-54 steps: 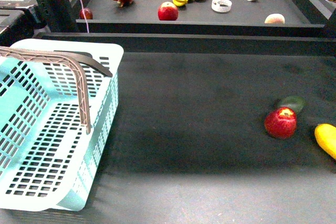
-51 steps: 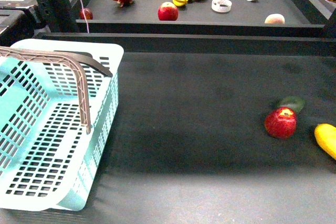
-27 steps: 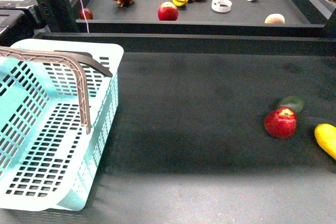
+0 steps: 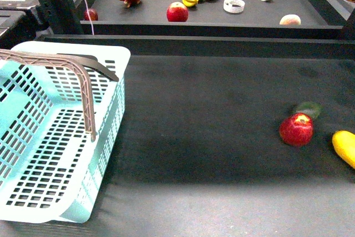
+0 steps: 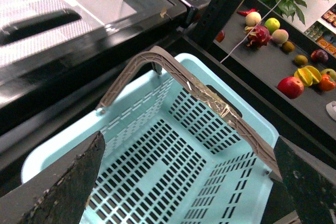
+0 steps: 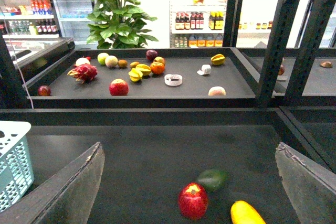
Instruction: Pick mango with right arm and hold basket with left
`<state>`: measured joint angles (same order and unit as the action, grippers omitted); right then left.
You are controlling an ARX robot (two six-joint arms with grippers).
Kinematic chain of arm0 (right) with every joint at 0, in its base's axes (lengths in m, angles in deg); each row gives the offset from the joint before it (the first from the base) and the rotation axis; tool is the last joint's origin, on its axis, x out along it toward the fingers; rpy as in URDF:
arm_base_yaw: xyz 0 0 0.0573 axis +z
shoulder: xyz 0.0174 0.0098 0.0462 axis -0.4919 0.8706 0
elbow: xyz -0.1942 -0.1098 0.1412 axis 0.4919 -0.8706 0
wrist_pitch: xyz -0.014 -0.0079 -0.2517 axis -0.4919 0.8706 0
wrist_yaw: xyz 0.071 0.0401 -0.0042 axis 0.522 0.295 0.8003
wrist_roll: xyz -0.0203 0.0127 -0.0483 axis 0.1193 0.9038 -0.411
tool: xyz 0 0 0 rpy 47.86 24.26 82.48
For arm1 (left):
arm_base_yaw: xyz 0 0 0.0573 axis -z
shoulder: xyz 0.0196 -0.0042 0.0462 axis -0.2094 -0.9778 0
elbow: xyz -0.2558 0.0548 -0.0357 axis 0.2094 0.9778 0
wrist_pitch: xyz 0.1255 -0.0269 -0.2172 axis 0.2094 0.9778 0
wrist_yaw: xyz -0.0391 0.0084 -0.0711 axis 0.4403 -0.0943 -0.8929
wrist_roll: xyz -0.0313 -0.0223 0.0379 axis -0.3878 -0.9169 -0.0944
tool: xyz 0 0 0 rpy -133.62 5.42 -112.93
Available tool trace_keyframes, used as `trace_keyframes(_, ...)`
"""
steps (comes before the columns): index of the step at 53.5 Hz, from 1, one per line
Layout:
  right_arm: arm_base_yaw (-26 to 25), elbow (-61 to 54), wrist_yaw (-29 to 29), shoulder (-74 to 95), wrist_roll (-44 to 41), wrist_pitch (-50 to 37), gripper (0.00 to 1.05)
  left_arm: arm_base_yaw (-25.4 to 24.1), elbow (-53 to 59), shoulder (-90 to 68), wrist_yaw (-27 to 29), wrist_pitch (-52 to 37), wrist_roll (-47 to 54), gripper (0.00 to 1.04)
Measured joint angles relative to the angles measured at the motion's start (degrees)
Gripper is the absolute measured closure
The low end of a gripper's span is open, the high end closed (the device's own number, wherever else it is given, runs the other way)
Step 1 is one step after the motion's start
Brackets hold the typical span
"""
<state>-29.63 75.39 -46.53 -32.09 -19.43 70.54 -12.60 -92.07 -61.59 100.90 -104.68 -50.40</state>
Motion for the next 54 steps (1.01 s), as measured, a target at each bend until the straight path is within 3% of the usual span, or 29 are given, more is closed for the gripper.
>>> trace_keyframes(11, 0.00, 0.00, 0.02, 0.00, 0.00, 0.02, 0.08, 1.55, -13.09, -28.94, -2.12, -7.21, -12.57, 0.08)
trace_keyframes(22, 0.00, 0.00, 0.02, 0.00, 0.00, 0.00, 0.08, 4.26, -22.47, -45.00, -5.03, -9.66, -21.75, 0.08)
trace_keyframes(38, 0.00, 0.00, 0.02, 0.00, 0.00, 0.00, 0.08, 3.43, -30.14, -54.10, -7.56, -11.47, -28.59, 0.08)
trace_keyframes(54, 0.00, 0.00, 0.02, 0.00, 0.00, 0.00, 0.08, -1.07, -33.18, -59.17, -9.73, -17.40, -33.38, 0.09)
